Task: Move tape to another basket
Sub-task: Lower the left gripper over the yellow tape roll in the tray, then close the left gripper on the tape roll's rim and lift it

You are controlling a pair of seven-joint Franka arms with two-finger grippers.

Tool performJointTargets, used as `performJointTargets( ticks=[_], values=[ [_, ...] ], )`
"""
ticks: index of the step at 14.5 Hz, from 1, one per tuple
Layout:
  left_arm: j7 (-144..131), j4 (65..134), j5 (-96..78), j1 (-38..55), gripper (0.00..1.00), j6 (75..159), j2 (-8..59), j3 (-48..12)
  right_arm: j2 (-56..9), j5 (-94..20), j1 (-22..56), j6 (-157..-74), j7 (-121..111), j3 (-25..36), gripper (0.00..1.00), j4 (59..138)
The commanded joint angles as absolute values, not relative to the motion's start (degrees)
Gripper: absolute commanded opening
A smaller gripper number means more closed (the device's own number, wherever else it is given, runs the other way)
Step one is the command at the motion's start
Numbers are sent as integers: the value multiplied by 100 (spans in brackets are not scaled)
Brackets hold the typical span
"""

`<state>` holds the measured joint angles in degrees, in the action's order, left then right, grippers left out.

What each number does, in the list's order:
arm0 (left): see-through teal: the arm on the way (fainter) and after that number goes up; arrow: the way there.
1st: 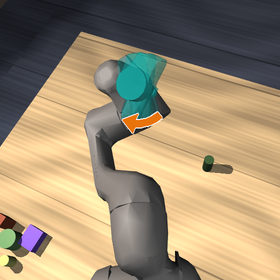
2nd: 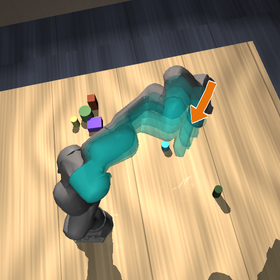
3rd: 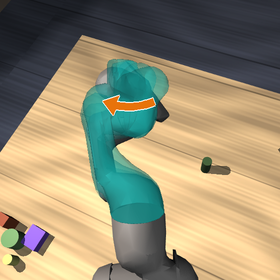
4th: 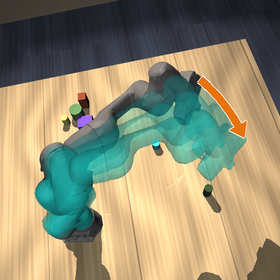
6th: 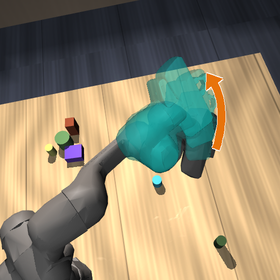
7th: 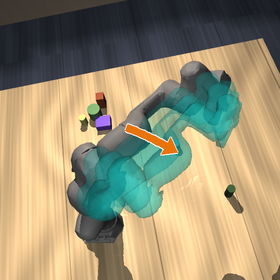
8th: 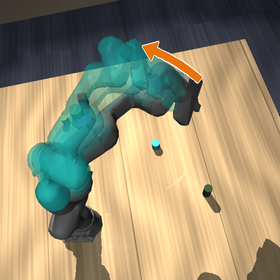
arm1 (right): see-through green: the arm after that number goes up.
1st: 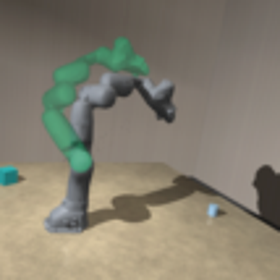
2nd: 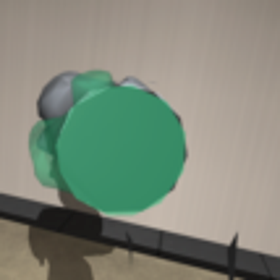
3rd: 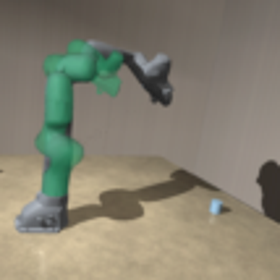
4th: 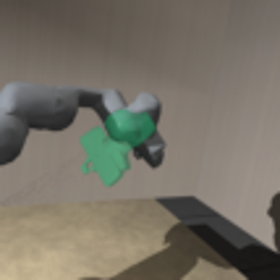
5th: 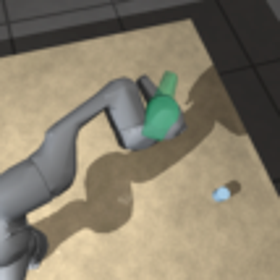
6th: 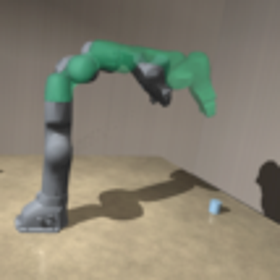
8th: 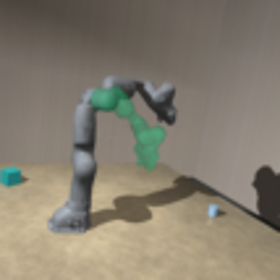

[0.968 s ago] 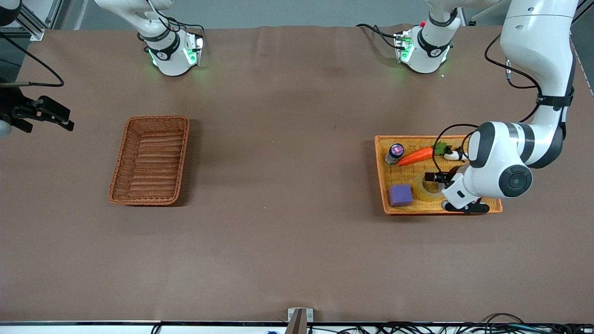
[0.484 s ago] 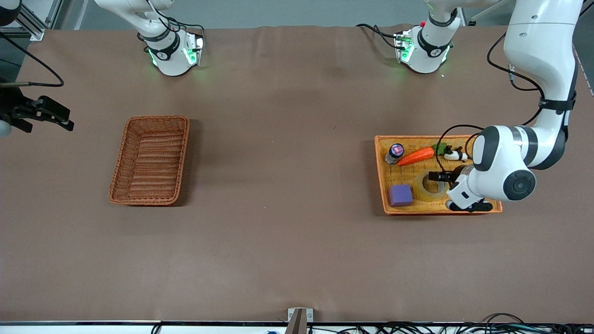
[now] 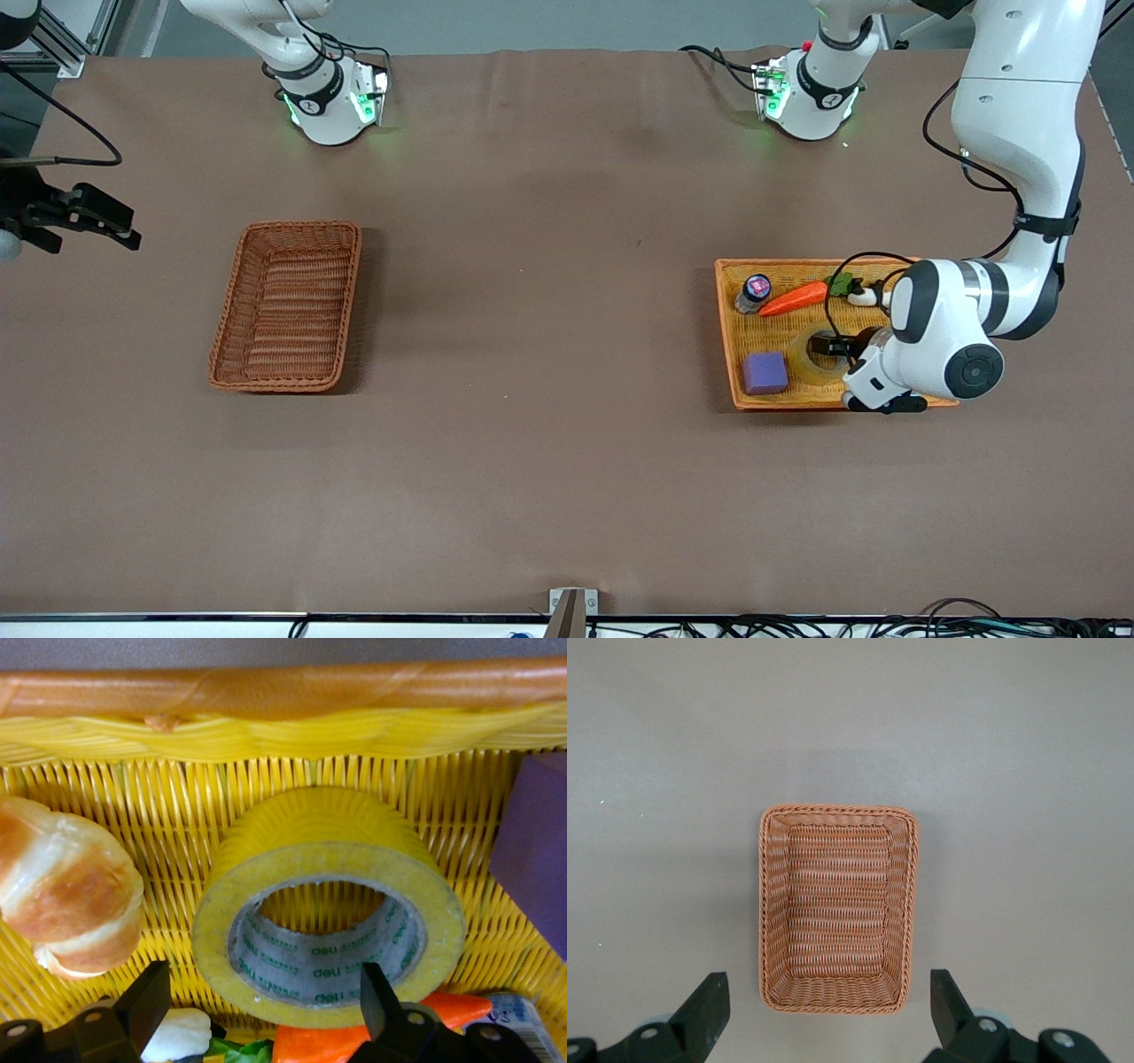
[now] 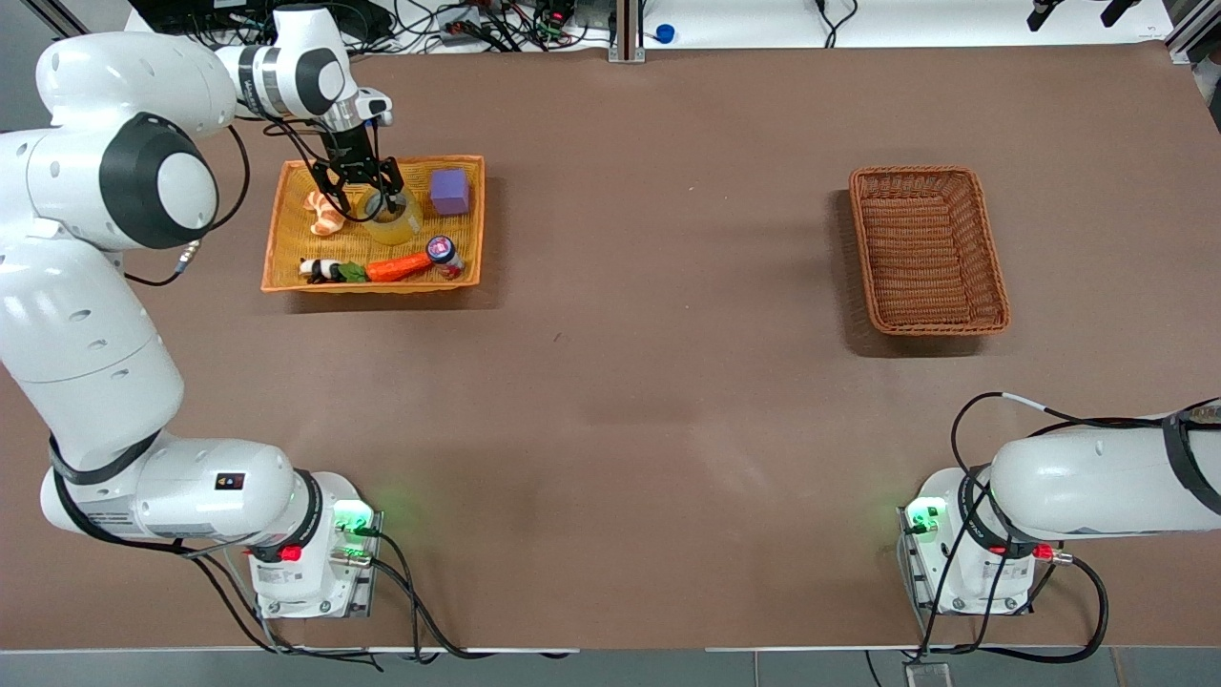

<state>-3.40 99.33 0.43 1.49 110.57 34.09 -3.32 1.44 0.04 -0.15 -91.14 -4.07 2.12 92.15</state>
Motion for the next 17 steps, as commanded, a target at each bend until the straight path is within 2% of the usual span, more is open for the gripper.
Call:
performJointTargets(
  ticks=[1, 6, 9, 11, 13, 17],
  values=[
    [-290, 9765, 70, 132, 81, 11039, 3568, -351, 202, -26, -62, -9097, -457, 176, 100, 9264],
    [-281, 9615, 70, 132, 55, 11135, 3832, -352, 202, -26, -53, -9105, -466, 176, 100, 9264],
    [-281, 9615, 79, 132, 29, 11232, 3832, -343, 202, -26, -53, -9105, -466, 176, 100, 9264],
    [-290, 9607, 123, 132, 19, 11276, 3762, -343, 202, -26, -62, -9105, -466, 176, 100, 9264],
    [-299, 9563, 132, 149, 13, 11207, 3543, -334, 202, -26, -62, -9097, -466, 176, 100, 9264],
    [-308, 9554, 132, 141, 9, 10768, 3007, -316, 202, -26, -62, -9097, -466, 176, 100, 9264]
  ],
)
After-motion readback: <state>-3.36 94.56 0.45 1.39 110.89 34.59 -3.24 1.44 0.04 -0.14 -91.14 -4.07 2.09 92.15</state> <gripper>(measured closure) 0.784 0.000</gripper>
